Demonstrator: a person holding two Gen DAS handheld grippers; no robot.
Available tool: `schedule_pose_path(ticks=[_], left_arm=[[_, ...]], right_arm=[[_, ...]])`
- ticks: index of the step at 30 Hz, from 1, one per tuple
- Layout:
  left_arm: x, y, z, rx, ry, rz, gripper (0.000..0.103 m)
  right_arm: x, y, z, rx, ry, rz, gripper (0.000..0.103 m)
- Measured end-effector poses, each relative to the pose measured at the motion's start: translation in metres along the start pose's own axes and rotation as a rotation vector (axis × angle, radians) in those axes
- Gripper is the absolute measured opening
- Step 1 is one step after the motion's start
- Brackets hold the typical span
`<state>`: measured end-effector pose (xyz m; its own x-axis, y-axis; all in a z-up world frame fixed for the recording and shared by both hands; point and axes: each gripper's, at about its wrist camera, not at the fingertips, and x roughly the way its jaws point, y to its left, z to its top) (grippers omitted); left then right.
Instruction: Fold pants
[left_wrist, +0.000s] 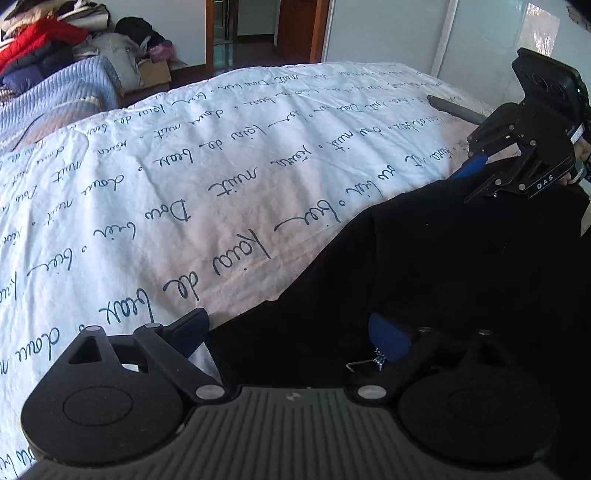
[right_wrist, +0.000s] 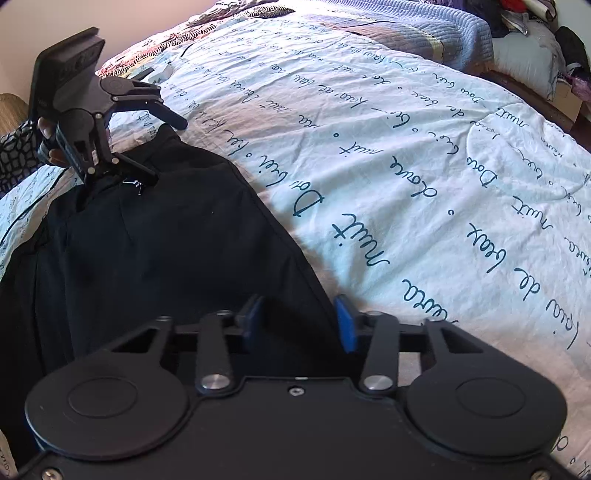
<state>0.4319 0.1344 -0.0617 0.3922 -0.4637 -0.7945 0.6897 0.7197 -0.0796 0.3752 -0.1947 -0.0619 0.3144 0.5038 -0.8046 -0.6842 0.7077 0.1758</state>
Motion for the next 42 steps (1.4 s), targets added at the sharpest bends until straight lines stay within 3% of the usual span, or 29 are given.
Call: schedule_pose_path(ticks=[2, 4, 8, 12, 13, 14, 16, 19, 23, 28, 35, 42], left_arm=[[-0.005, 0.0, 0.001, -0.007, -0.007, 0.023, 0.078], [-0.009, 0.001, 0.002, -0.03, -0.011, 0.066, 0.047], [-0.021, -0.004, 0.002, -0.044, -0.031, 0.101, 0.032], [-0.029, -0.034, 0.001, 0.031, -0.086, 0.23, 0.024], [-0.032, -0.041, 0.001, 0.05, -0.109, 0.258, 0.012], [-0.035, -0.046, 0.0, 0.083, -0.145, 0.309, 0.011], [-0.033, -0.044, 0.002, 0.09, -0.134, 0.379, 0.011], [-0.037, -0.036, 0.005, 0.018, -0.096, 0.376, 0.011], [-0.073, -0.067, -0.005, 0.075, -0.181, 0.406, 0.009], [-0.129, -0.097, -0.038, 0.025, -0.262, 0.397, 0.009], [-0.19, -0.153, -0.111, -0.033, -0.328, 0.41, 0.008], [-0.19, -0.19, -0.192, -0.095, -0.186, 0.408, 0.001]], right_arm=[[-0.002, 0.004, 0.001, -0.012, -0.012, -0.033, 0.019], [-0.003, 0.01, 0.001, -0.033, -0.024, -0.069, 0.013], [-0.004, 0.025, 0.0, -0.081, -0.044, -0.147, 0.008], [-0.008, 0.039, -0.003, -0.109, -0.079, -0.24, 0.006], [-0.011, 0.042, -0.004, -0.114, -0.093, -0.265, 0.005], [-0.014, 0.047, -0.004, -0.124, -0.106, -0.291, 0.005], [-0.019, 0.056, -0.005, -0.132, -0.13, -0.341, 0.004], [-0.032, 0.079, -0.007, -0.171, -0.169, -0.405, 0.003], [-0.058, 0.121, -0.021, -0.233, -0.211, -0.459, 0.003], [-0.092, 0.181, -0.059, -0.315, -0.246, -0.479, 0.003], [-0.123, 0.267, -0.119, -0.357, -0.281, -0.376, 0.003], [-0.102, 0.324, -0.168, -0.386, -0.205, -0.23, 0.003]])
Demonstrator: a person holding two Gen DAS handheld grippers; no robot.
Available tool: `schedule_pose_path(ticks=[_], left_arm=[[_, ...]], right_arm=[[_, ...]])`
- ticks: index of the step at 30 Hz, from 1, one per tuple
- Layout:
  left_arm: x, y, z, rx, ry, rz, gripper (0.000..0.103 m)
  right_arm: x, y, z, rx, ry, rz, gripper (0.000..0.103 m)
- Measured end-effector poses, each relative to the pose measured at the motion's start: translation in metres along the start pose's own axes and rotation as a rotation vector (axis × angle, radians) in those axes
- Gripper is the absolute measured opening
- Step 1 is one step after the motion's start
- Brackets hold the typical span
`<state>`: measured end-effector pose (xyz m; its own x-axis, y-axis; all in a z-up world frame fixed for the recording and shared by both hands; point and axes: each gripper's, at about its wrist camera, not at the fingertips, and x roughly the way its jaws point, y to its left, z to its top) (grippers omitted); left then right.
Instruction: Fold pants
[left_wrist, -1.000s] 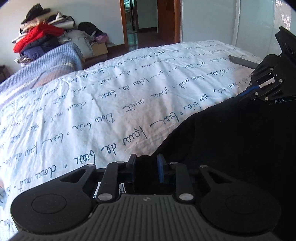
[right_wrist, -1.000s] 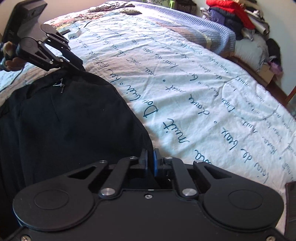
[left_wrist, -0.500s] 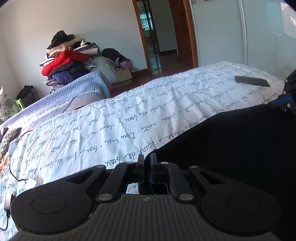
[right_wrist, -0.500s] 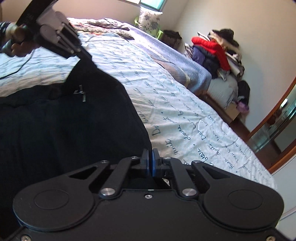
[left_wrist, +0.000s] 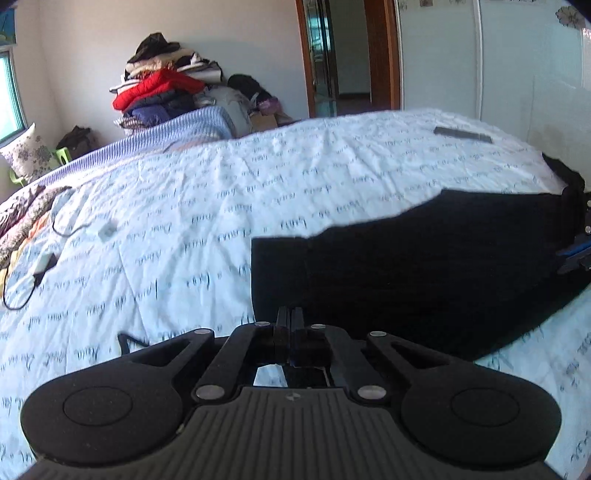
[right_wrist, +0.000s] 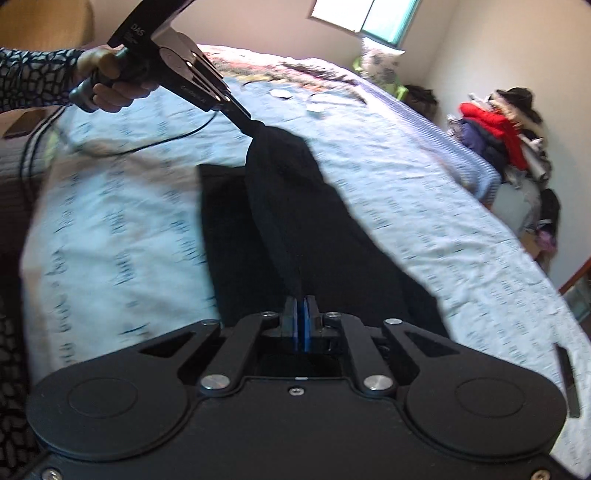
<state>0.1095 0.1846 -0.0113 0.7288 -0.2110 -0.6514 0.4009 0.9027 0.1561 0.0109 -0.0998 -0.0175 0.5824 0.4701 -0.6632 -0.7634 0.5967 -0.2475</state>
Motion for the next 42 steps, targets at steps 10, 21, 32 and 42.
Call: schedule_pose_path(ticks=[10, 21, 32, 42], left_arm=[[-0.006, -0.001, -0.032, -0.016, 0.054, -0.001, 0.006], [0.001, -0.01, 0.011, -0.07, 0.052, 0.059, 0.032], [0.018, -0.099, 0.025, 0.134, 0.005, 0.052, 0.061], [0.039, -0.257, 0.061, 0.264, -0.046, -0.269, 0.066]], right_arm=[[-0.004, 0.017, -0.02, 0.042, 0.041, -0.003, 0.003], [-0.023, 0.021, -0.001, 0.073, -0.041, -0.032, 0.008], [-0.047, -0.013, -0.045, 0.41, 0.008, -0.163, 0.01], [-0.084, -0.046, -0.113, 0.577, 0.112, -0.326, 0.024]])
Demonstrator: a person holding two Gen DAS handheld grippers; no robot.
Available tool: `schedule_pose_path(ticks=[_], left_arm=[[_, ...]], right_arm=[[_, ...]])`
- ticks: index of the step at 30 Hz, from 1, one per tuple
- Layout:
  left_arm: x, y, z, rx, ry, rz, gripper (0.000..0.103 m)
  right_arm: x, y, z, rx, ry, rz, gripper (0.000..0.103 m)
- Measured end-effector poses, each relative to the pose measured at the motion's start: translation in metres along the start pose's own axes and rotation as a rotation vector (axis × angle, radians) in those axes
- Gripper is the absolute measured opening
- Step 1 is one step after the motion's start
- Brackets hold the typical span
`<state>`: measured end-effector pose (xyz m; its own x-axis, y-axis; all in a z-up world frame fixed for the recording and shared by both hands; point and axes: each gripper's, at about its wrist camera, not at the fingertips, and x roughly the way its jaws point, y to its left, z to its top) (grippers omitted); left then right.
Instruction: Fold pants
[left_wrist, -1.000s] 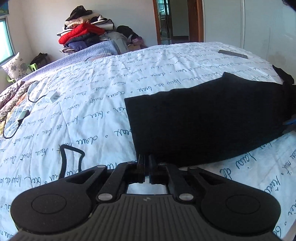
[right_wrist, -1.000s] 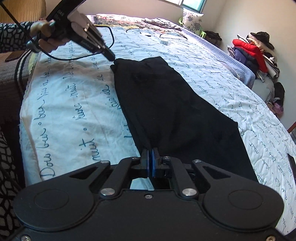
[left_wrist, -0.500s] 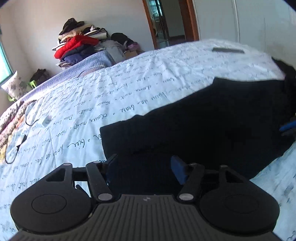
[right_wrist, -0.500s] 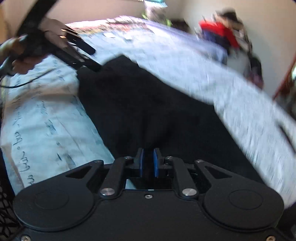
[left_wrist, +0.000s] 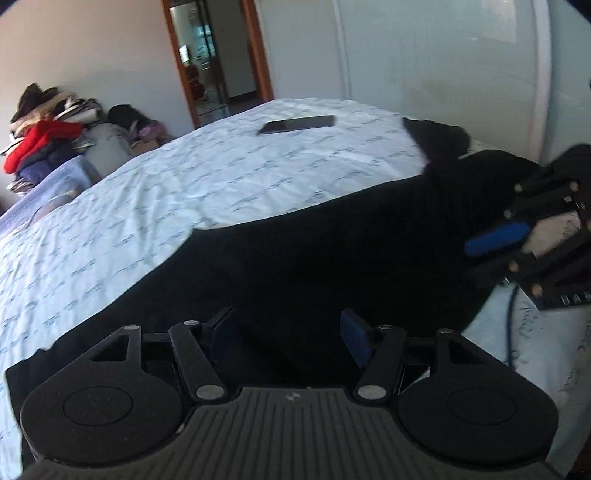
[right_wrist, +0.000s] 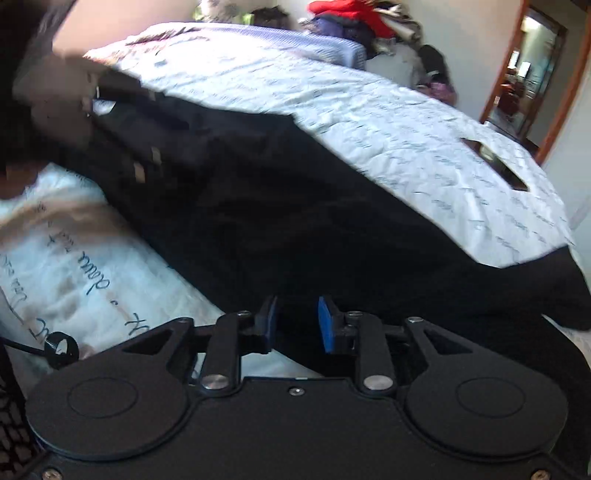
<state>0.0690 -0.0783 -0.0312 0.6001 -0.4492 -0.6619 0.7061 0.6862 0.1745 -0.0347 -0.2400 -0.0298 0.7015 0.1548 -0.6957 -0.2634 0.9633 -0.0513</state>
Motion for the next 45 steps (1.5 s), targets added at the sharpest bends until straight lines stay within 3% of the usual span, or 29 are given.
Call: schedule_pose_path(ticks=[2, 5, 12, 14, 16, 19, 20, 21, 23, 25, 35, 40, 42, 43, 45], left_arm=[[0.007, -0.023, 0.007, 0.034, -0.018, -0.075, 0.066], [0.018, -0.058, 0.016, 0.107, -0.043, -0.146, 0.067], [0.042, -0.093, 0.027, 0.142, -0.026, -0.211, 0.066], [0.045, -0.098, 0.027, 0.135, -0.025, -0.225, 0.056], [0.052, -0.1, 0.029, 0.122, -0.008, -0.229, 0.037], [0.057, -0.097, 0.031, 0.082, -0.002, -0.224, 0.02], [0.059, -0.097, 0.032, 0.07, -0.007, -0.224, 0.017], [0.059, -0.096, 0.032, 0.062, -0.009, -0.227, 0.011], [0.057, -0.096, 0.033, 0.059, -0.018, -0.235, 0.004], [0.052, -0.097, 0.032, 0.072, -0.042, -0.235, 0.002], [0.042, -0.112, 0.025, 0.144, -0.034, -0.297, 0.001], [0.048, -0.115, 0.02, 0.18, -0.012, -0.314, 0.003], [0.047, -0.114, 0.021, 0.183, -0.007, -0.323, 0.019], [0.045, -0.112, 0.023, 0.176, -0.007, -0.337, 0.022], [0.036, -0.108, 0.024, 0.152, -0.011, -0.384, 0.032]], right_arm=[[-0.011, -0.021, -0.001, 0.037, -0.035, -0.066, 0.024], [-0.012, -0.033, -0.001, -0.119, -0.042, -0.154, 0.024], [0.005, -0.029, -0.002, -0.654, 0.047, -0.056, 0.027], [0.012, -0.035, 0.004, -0.739, 0.083, -0.009, 0.029], [0.015, -0.035, 0.006, -0.83, 0.094, 0.038, 0.03], [0.024, -0.032, 0.01, -0.928, 0.117, 0.075, 0.042], [0.025, -0.031, 0.011, -0.939, 0.129, 0.083, 0.042], [0.027, -0.031, 0.013, -0.94, 0.15, 0.1, 0.042], [0.022, -0.028, 0.014, -0.921, 0.183, 0.137, 0.017], [0.016, -0.027, 0.012, -0.899, 0.185, 0.115, 0.009], [-0.028, -0.012, -0.036, -0.656, 0.107, -0.003, 0.008], [-0.024, -0.012, -0.051, -0.599, 0.099, -0.031, 0.01], [-0.03, -0.028, -0.046, -0.554, 0.092, -0.01, 0.016], [-0.037, -0.039, -0.039, -0.487, 0.079, 0.02, 0.019], [-0.056, -0.066, -0.024, -0.341, -0.01, 0.022, 0.019]])
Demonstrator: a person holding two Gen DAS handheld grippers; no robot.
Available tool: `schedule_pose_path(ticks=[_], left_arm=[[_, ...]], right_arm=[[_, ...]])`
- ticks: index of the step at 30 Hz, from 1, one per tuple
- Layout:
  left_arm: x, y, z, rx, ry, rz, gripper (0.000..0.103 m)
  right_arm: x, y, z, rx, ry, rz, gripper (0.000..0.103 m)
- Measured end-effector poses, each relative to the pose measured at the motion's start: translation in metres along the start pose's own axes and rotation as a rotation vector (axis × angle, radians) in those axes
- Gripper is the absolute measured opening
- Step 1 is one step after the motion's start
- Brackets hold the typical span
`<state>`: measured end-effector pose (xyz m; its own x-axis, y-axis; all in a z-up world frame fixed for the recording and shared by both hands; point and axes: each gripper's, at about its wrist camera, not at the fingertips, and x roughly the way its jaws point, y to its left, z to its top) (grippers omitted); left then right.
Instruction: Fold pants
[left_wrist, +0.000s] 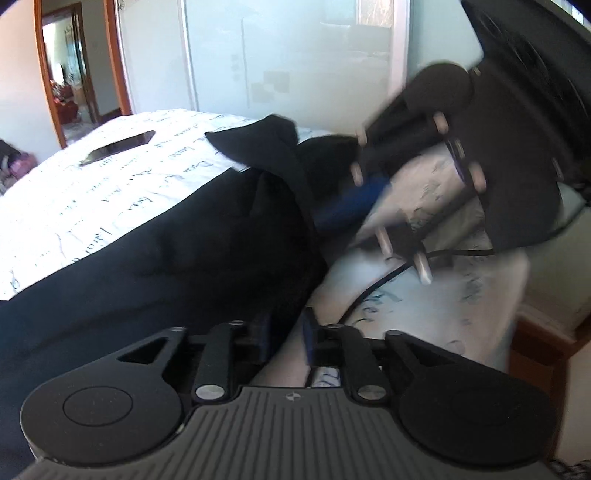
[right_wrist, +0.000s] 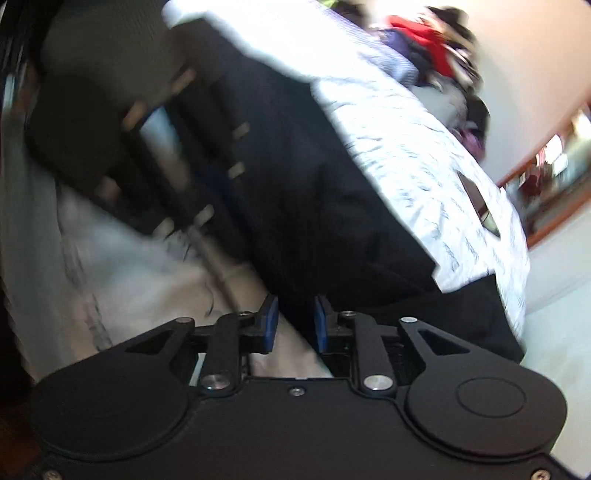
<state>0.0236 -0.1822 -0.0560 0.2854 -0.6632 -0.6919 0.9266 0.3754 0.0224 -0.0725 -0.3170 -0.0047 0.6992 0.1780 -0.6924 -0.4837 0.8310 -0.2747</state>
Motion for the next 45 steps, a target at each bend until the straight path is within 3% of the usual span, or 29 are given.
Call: schedule_pose_path(ticks=[3, 4, 5, 7, 10, 13, 17, 19, 21, 22, 23, 25, 33, 38, 42, 45], left_arm=[[-0.006, 0.003, 0.006, -0.04, -0.05, -0.027, 0.047], [-0.005, 0.005, 0.01, -0.055, -0.064, -0.016, 0.047], [-0.001, 0.008, 0.014, -0.073, -0.071, 0.004, 0.047], [0.01, 0.01, 0.02, -0.094, -0.061, 0.044, 0.047], [0.03, 0.009, 0.026, -0.115, -0.014, 0.043, 0.047], [0.043, 0.007, 0.025, -0.099, 0.015, 0.053, 0.047], [0.043, 0.005, 0.021, -0.098, 0.009, 0.052, 0.047], [0.045, 0.008, 0.021, -0.109, 0.007, 0.043, 0.047], [0.048, 0.01, 0.021, -0.118, 0.007, 0.039, 0.047], [0.044, 0.01, 0.019, -0.118, 0.007, 0.038, 0.047], [0.041, 0.01, 0.016, -0.119, 0.006, 0.038, 0.047], [0.04, 0.011, 0.016, -0.121, 0.004, 0.036, 0.047], [0.037, 0.012, 0.018, -0.133, -0.007, 0.023, 0.047], [0.041, 0.009, 0.021, -0.124, -0.002, 0.024, 0.047], [0.04, 0.009, 0.024, -0.131, -0.003, 0.025, 0.048], [0.041, 0.011, 0.023, -0.15, 0.01, -0.002, 0.051]], right_arm=[[-0.011, -0.055, 0.01, 0.235, -0.105, -0.16, 0.019], [-0.006, -0.077, 0.013, 0.341, -0.121, -0.228, 0.026], [0.006, -0.104, 0.015, 0.464, -0.118, -0.294, 0.042], [0.033, -0.144, 0.014, 0.638, -0.107, -0.372, 0.056], [0.084, -0.188, 0.012, 0.758, -0.032, -0.407, 0.052], [0.122, -0.211, 0.009, 0.827, 0.034, -0.402, 0.042], [0.146, -0.209, 0.007, 0.863, 0.103, -0.407, 0.042], [0.153, -0.204, 0.013, 0.803, 0.137, -0.426, 0.042], [0.163, -0.199, 0.017, 0.72, 0.196, -0.498, 0.042], [0.163, -0.198, 0.017, 0.707, 0.203, -0.501, 0.04], [0.164, -0.203, 0.016, 0.72, 0.189, -0.489, 0.029], [0.151, -0.207, 0.014, 0.776, 0.14, -0.472, 0.009], [0.066, -0.209, -0.009, 0.933, -0.088, -0.442, 0.008], [0.003, -0.219, -0.032, 1.069, -0.292, -0.438, 0.008], [-0.053, -0.21, -0.052, 1.092, -0.476, -0.473, 0.007], [-0.079, -0.189, -0.09, 1.17, -0.459, -0.547, 0.006]])
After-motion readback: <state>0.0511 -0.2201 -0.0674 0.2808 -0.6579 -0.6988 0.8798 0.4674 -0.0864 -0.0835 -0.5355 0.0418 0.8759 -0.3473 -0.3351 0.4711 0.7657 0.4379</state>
